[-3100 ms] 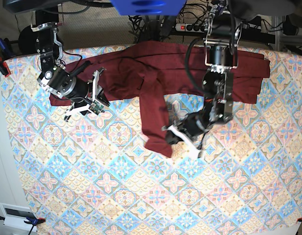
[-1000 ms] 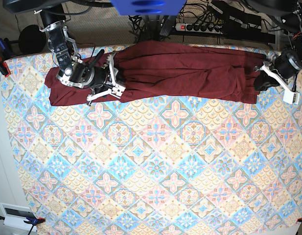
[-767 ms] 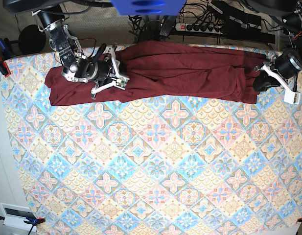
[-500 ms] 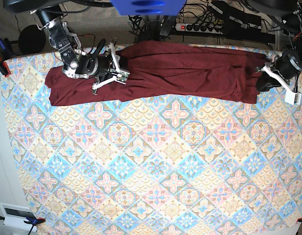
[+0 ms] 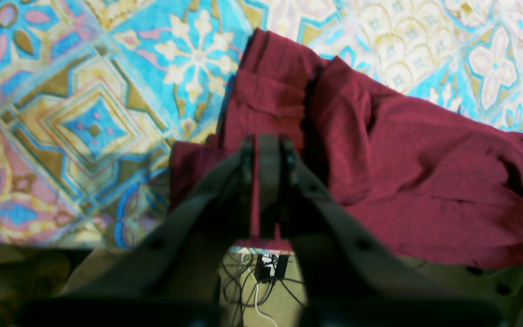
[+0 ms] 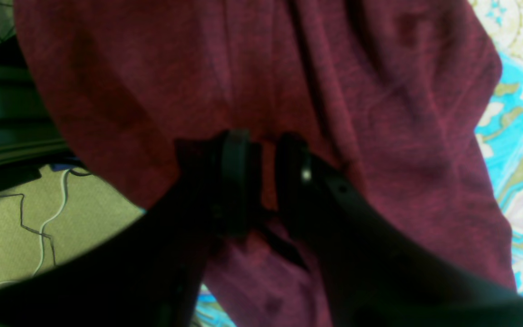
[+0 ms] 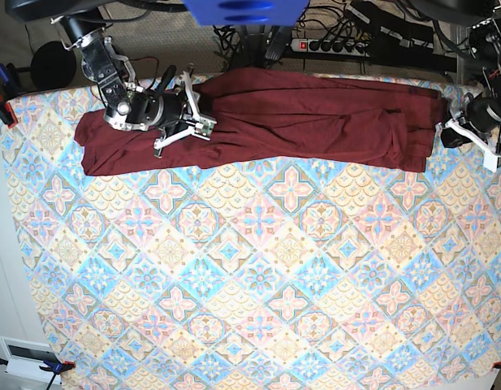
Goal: Layout the t-shirt on the table in an organized manner, then fold the t-shirt properly
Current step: 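Smooth the folded strip end with the left gripper, then adjust the strip end with the left gripper while the right gripper holds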
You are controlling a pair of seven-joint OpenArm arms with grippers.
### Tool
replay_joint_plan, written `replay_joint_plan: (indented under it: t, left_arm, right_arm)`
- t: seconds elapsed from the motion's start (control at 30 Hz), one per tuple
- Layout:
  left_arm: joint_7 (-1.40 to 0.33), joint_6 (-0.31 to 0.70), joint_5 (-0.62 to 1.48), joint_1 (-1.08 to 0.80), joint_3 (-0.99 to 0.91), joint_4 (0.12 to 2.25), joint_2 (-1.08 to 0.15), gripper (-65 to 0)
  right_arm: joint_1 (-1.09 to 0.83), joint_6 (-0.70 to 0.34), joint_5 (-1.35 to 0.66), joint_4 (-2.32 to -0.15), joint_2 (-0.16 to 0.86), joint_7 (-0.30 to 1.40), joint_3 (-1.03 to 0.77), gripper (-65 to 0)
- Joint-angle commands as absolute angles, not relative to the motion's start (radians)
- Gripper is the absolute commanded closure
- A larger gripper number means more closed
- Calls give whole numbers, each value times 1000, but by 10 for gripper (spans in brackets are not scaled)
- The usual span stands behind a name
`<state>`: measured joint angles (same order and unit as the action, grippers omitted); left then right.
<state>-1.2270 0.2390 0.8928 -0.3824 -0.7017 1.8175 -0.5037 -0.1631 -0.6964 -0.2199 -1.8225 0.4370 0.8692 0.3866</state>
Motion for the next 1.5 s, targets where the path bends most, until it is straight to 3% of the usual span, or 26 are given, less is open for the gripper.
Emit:
replay_joint_plan:
  t: [0.0, 0.1, 0.2, 0.5, 0.67, 0.77, 0.93, 1.2, 1.47]
  left_arm:
    - [-1211, 243, 906, -374, -710, 1831, -515, -96]
    - [-1213, 239, 901, -348, -710, 1828, -479, -196]
    - [-1213, 239, 900, -340, -700, 1827, -450, -246]
    - [-1210, 239, 877, -223, -581, 1613, -430, -255]
    - [-1210, 240, 874, -206, -486, 1603, -418, -252]
    - [-1210, 243, 851, -206, -444, 1603, -414, -215]
    - [-1210, 269, 886, -211, -449, 1641, -418, -9]
    - [-1219, 278, 897, -308, -641, 1877, -424, 0]
    - [-1211, 277, 886, -374, -674, 1854, -426, 0]
  right_arm:
    - [-154, -698, -229, -1839, 446, 860, 383, -129]
    - [-154, -698, -229, -1840, 446, 860, 381, -128]
    - [-157, -698, -228, -1842, 446, 860, 381, -128]
    - [-160, -698, -228, -1844, 446, 860, 381, -128]
    - [-160, -698, -228, -1844, 446, 860, 381, -128]
    - [-160, -698, -228, -1844, 446, 860, 381, -127]
    - [-159, -698, -228, -1844, 446, 860, 380, -127]
    - [-154, -698, -228, -1844, 446, 860, 380, -127]
    - [-154, -698, -228, -1844, 446, 860, 380, -127]
